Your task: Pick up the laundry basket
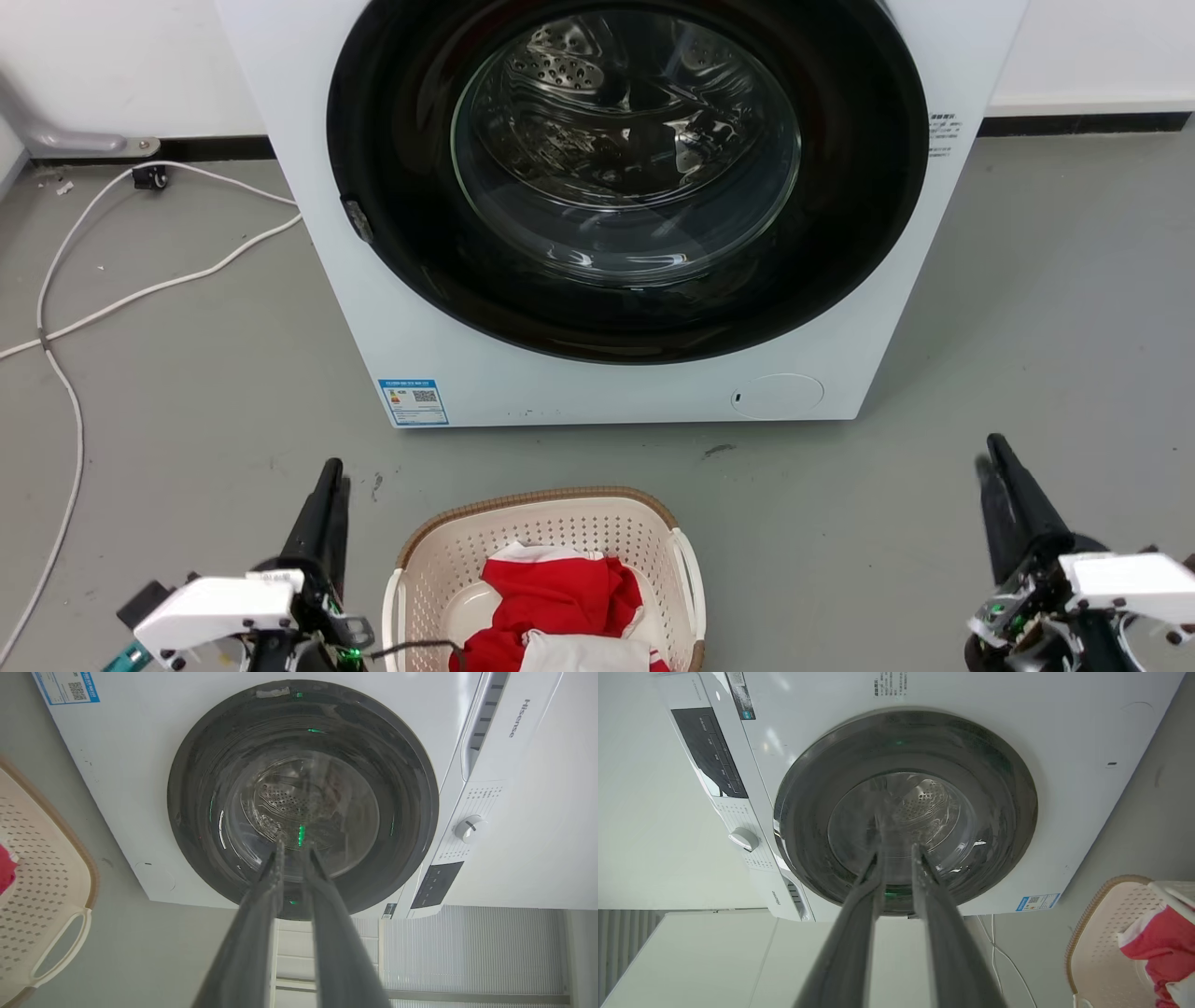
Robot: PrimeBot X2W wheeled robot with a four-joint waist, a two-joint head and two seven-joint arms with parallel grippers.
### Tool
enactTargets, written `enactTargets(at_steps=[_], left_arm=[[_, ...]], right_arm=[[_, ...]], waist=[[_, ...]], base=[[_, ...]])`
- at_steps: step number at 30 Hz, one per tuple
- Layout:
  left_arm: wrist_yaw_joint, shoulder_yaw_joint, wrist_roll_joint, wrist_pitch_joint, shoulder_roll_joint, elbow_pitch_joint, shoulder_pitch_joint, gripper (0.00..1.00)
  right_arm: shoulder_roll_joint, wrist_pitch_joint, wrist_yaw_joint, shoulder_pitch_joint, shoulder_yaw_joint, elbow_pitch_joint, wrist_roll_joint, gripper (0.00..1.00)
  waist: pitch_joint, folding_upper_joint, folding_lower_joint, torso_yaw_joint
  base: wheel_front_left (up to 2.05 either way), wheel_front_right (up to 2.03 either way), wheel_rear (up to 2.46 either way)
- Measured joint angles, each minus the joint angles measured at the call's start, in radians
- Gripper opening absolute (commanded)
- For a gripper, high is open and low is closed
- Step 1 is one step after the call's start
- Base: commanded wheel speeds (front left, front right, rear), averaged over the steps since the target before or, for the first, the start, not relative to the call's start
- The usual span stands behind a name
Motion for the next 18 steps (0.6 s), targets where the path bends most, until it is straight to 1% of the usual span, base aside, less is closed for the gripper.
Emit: enactTargets(at_steps=[7, 11, 14, 18], left_arm=[[0.000, -0.030, 0.002, -0.031, -0.002, 0.004, 0.005, 1.00], [0.000, -0.046, 0.028, -0.053, -0.001, -0.002, -0.004, 1.00], [0.000, -0.052, 0.079, -0.065, 0.000, -0.011, -0.012, 1.00], [0.000, -0.060, 0.174, -0.082, 0.001, -0.029, -0.018, 1.00]], right_arm=[[0.002, -0.023, 0.000, 0.011, 0.018, -0.004, -0.008, 1.00], [0.002, -0.046, 0.000, 0.009, 0.033, -0.009, -0.028, 1.00], [-0.004, -0.063, 0.000, 0.007, 0.048, -0.011, -0.059, 1.00], [-0.012, -0.084, 0.000, 0.003, 0.055, -0.013, -0.136, 1.00]], waist=[[0.001, 0.0000, 0.0000, 0.000], [0.001, 0.0000, 0.0000, 0.000], [0.001, 0.0001, 0.0000, 0.000], [0.001, 0.0000, 0.0000, 0.000]], base=[[0.00, 0.00, 0.00], [0.00, 0.00, 0.00], [0.00, 0.00, 0.00], [0.00, 0.00, 0.00]])
